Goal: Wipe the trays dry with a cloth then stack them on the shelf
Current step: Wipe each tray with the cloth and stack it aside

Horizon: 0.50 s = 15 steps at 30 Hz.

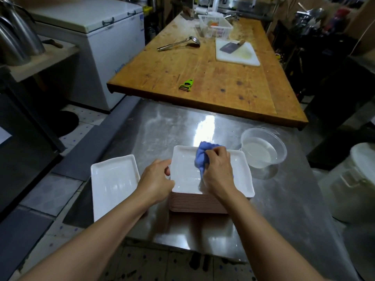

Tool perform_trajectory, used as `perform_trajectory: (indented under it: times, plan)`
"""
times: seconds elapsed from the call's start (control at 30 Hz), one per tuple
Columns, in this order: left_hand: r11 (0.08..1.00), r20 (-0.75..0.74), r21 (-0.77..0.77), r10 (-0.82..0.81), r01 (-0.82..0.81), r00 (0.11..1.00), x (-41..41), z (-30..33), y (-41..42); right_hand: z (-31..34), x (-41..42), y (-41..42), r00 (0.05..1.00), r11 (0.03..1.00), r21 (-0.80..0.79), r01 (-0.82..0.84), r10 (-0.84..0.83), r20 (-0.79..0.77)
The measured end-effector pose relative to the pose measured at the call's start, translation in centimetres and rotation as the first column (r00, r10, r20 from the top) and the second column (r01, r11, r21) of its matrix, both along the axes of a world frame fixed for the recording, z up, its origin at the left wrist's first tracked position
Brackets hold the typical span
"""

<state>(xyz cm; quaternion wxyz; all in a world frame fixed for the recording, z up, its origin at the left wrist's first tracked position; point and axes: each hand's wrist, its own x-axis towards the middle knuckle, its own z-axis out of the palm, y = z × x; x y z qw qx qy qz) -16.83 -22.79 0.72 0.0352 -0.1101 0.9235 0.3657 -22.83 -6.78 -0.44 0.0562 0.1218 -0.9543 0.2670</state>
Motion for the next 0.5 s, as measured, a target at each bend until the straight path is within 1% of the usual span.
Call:
perform_trajectory:
  times: [0.13, 0.2, 0.27, 0.33, 0.4, 0.5]
  plan:
    - [0.998, -0.017, 0.056, 0.023, -0.022, 1.000, 0.0, -0.2, 0.1, 0.9, -0.3, -3.4, 0.989, 0.988, -0.075, -0.136, 0.140, 0.052]
    - [0.996, -0.019, 0.081, 0.040, -0.039, 0.999, 0.0, -0.5, 0.0, 1.1, -0.5, -4.6, 0.973, 0.976, -0.062, -0.209, 0.214, 0.088]
    - [0.994, -0.023, 0.102, 0.044, -0.042, 0.999, 0.0, -0.7, -0.1, 1.0, -0.4, -5.2, 0.967, 0.974, -0.041, -0.225, 0.228, 0.116]
    - [0.984, -0.026, 0.170, 0.053, -0.048, 0.998, 0.0, -0.8, -0.3, 1.1, -0.3, -5.0, 0.961, 0.973, -0.061, -0.222, 0.229, 0.155]
    - [0.969, -0.014, 0.239, 0.060, -0.055, 0.998, 0.1, -0.9, -0.5, 1.3, -0.1, -4.4, 0.948, 0.972, -0.068, -0.227, 0.236, 0.215]
    - [0.953, 0.011, 0.298, 0.053, -0.053, 0.999, 0.1, -0.8, -0.6, 1.9, 0.8, -3.5, 0.915, 0.963, -0.062, -0.262, 0.268, 0.301]
